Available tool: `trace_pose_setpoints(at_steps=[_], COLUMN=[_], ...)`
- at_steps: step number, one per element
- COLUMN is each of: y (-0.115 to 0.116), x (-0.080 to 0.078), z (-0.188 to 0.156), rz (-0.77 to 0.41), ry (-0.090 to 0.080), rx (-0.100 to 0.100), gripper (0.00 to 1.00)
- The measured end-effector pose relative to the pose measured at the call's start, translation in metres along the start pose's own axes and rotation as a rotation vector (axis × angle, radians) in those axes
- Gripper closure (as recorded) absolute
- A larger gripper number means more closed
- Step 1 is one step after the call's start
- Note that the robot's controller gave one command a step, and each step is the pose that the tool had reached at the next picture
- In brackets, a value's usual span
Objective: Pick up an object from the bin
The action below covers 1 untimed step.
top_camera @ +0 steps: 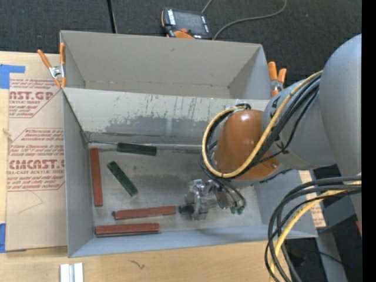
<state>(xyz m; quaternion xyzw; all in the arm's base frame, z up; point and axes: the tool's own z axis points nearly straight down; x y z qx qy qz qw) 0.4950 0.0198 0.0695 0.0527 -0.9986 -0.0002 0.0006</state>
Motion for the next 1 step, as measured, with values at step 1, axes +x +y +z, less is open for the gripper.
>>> trace_pose_setpoints(at_steps=[1], y=[-0.0266], x=[0.0074], z=[-0.1555], rz=[0.067], ry=[-0.010], rx=[0.001], gripper=[1.00])
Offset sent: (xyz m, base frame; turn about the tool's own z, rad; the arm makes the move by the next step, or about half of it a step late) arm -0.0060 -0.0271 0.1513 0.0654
